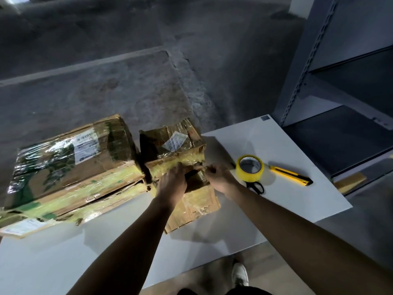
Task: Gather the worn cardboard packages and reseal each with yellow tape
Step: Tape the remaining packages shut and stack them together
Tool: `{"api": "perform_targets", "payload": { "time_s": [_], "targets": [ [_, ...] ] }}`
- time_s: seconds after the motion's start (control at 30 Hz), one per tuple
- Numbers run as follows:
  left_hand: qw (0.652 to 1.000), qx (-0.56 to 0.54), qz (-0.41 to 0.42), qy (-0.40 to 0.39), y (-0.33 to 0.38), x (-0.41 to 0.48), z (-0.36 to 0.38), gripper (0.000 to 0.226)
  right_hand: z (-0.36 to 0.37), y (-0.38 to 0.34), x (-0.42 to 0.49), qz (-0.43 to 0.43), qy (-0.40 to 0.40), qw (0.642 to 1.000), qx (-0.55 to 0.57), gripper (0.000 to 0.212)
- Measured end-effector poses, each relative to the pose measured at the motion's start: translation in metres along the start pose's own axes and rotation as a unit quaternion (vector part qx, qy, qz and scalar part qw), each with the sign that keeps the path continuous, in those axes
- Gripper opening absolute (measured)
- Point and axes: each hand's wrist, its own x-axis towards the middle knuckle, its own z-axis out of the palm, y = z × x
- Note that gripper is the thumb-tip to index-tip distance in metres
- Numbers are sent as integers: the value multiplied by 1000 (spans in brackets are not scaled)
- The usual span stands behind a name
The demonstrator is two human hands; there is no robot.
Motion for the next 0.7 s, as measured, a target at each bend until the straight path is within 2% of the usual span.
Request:
{"api": "perform_targets", "payload": {
  "time_s": [0.2, 0.3, 0.4, 0.53, 0.7],
  "targets": [
    [992, 79, 102, 8, -1, 1, 1, 34, 12, 6, 1, -33, 34, 997, 64, 12],
    [986, 117, 121, -12, 7, 7, 0, 39, 14, 9, -7, -81, 39, 995, 38, 3],
    [971, 175, 158, -34, 7, 12, -1, 43, 12, 11, -12, -124, 38, 992, 4, 13],
    [968, 197, 149, -38, 9, 9, -4, 38, 11, 15, -14, -135, 17, 991, 7, 16],
    [970, 205, 119, -48, 21, 4, -8, 39, 10, 8, -12, -102, 29, 994, -39, 11]
  ]
}}
